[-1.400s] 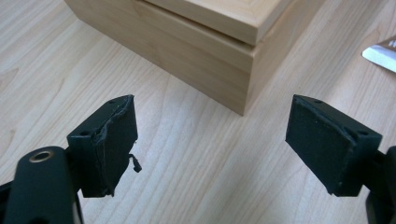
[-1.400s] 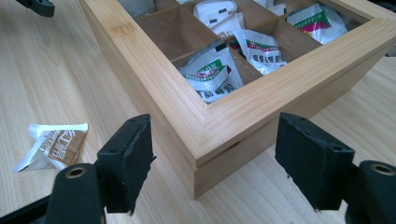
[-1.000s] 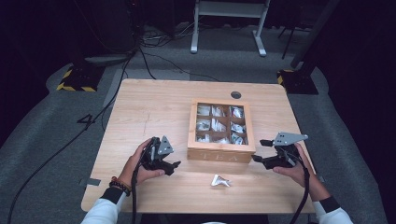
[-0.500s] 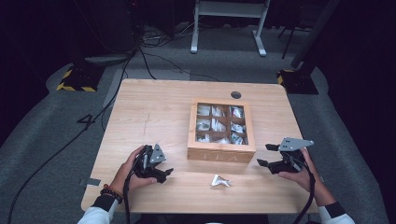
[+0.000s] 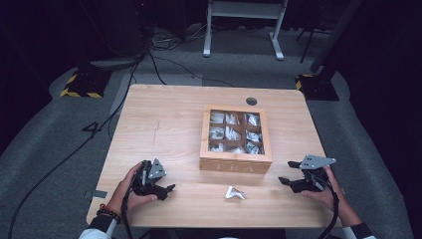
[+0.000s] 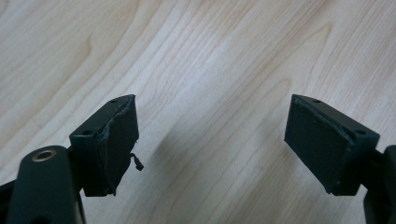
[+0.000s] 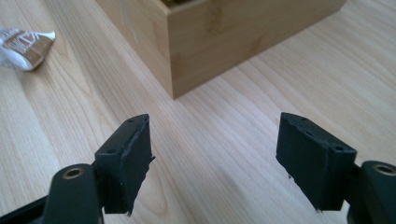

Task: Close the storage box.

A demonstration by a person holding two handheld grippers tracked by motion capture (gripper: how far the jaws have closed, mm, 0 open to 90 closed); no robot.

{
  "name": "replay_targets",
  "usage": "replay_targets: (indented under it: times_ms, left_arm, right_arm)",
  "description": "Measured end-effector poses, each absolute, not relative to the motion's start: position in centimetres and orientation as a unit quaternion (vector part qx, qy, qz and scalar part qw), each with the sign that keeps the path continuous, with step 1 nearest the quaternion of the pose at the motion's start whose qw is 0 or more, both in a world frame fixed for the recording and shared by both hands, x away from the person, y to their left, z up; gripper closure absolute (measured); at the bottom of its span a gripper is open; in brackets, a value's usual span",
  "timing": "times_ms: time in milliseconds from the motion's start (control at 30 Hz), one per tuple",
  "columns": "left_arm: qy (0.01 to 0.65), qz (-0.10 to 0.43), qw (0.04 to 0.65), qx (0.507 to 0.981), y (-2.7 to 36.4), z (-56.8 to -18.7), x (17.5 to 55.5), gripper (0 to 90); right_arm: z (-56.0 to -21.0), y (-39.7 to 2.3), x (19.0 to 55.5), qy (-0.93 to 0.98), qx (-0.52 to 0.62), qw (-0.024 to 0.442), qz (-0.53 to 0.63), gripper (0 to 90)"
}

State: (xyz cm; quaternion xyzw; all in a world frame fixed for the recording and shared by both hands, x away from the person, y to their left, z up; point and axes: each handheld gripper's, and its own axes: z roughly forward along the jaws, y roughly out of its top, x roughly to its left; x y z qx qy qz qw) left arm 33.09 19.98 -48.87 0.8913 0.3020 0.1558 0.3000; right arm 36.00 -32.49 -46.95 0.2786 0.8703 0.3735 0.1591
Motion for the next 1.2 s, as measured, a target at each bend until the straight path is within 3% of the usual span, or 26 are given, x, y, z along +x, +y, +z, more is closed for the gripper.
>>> replay_targets:
  times_ms: [667, 1200]
  left_arm:
    - [0.347, 0.128, 0.337, 0.866, 23.1, -50.2, 32.1, 16.5]
    - [0.372, 0.141, 0.345, 0.850, 24.8, -50.4, 31.4, 16.0]
  right_arm:
    - [-50.1, -37.8, 34.0, 0.843, 0.361, 0.149, 0.370, 25.1]
    - [-50.4, -39.5, 33.0, 0.819, 0.405, 0.182, 0.364, 22.4]
